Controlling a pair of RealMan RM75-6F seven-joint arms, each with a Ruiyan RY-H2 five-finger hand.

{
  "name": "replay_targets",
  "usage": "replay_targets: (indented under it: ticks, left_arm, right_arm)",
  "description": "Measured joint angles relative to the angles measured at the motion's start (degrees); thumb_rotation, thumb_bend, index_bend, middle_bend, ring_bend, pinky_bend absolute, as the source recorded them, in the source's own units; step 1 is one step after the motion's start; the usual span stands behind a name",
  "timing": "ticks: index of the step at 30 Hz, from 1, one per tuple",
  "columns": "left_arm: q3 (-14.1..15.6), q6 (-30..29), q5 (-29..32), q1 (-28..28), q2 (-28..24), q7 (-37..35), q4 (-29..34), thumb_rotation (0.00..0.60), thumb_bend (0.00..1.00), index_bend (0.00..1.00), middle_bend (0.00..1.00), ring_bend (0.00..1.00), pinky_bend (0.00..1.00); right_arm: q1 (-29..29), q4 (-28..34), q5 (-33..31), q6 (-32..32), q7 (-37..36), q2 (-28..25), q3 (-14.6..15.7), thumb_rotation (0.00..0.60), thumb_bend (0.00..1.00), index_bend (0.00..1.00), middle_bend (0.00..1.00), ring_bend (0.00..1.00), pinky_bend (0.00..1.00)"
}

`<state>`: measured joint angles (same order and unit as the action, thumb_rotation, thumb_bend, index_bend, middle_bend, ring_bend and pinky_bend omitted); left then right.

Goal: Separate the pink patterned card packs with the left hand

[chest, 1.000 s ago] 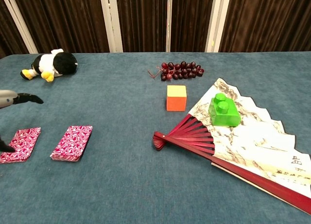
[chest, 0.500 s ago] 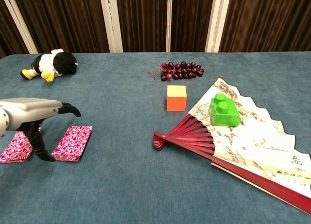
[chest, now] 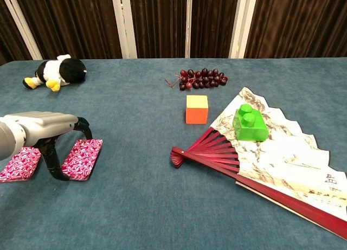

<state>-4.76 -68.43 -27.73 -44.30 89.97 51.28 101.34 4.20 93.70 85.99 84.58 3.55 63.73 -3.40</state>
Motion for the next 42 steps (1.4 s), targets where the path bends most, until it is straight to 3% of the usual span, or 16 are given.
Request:
replay_targets:
  ticks: [3, 6, 15, 23, 27, 31, 39, 42]
  left_arm:
    - [0.0, -0.2, -0.3, 0.0, 0.3, -0.3, -0.3, 0.600, 0.32, 0.46, 0.00, 0.00, 0.00]
    - [-0.1, -0.5, -1.1, 0.1, 0.4, -1.1, -0.4, 0.600, 0.35, 0.50, 0.00, 0.00, 0.00]
    - [-0.2, -1.1, -5.0, 1.1, -1.3, -4.5, 1.3, 0.600, 0.36, 0.53, 0.00, 0.00, 0.00]
    - [1.0, -1.2, -10.4, 2.0, -4.3, -6.4, 7.2, 0.600, 0.36, 0.52, 0.00, 0.00, 0.00]
    - [2.9, -1.1, -13.4, 2.3, -4.9, -6.3, 10.2, 0.600, 0.36, 0.50, 0.00, 0.00, 0.00]
    - [3.9, -0.9, -14.4, 2.3, -3.7, -5.6, 11.0, 0.600, 0.35, 0.41, 0.00, 0.00, 0.00]
    - [3.2, -1.1, -11.9, 1.3, 0.7, -3.7, 8.3, 0.600, 0.31, 0.37, 0.00, 0.00, 0.00]
    - [2.5, -1.3, -10.4, 0.7, 2.2, -2.9, 6.9, 0.600, 0.26, 0.28, 0.00, 0.00, 0.00]
  right_arm:
    - [0.0, -0.1, 0.0, 0.1, -0.1, 0.1, 0.0, 0.600, 0.37, 0.00, 0.00, 0.00, 0.05]
    - [0.0, -0.1, 0.1, 0.1, -0.1, 0.1, 0.0, 0.600, 0.37, 0.00, 0.00, 0.00, 0.05]
    - [0.0, -0.1, 0.1, 0.1, -0.1, 0.1, 0.1, 0.600, 0.37, 0.00, 0.00, 0.00, 0.05]
    - [0.0, -0.1, 0.0, 0.0, 0.2, 0.2, 0.0, 0.600, 0.37, 0.00, 0.00, 0.00, 0.05]
    - [0.0, -0.1, -0.1, 0.0, 0.3, 0.2, 0.0, 0.600, 0.37, 0.00, 0.00, 0.00, 0.05]
    - [-0.1, -0.1, -0.1, 0.1, 0.4, 0.2, 0.0, 0.600, 0.37, 0.00, 0.00, 0.00, 0.05]
    - [0.0, -0.3, -0.1, 0.0, 0.0, 0.2, -0.1, 0.600, 0.37, 0.00, 0.00, 0.00, 0.05]
    - [0.0, -0.3, -0.1, 0.0, 0.0, 0.2, -0.1, 0.600, 0.37, 0.00, 0.00, 0.00, 0.05]
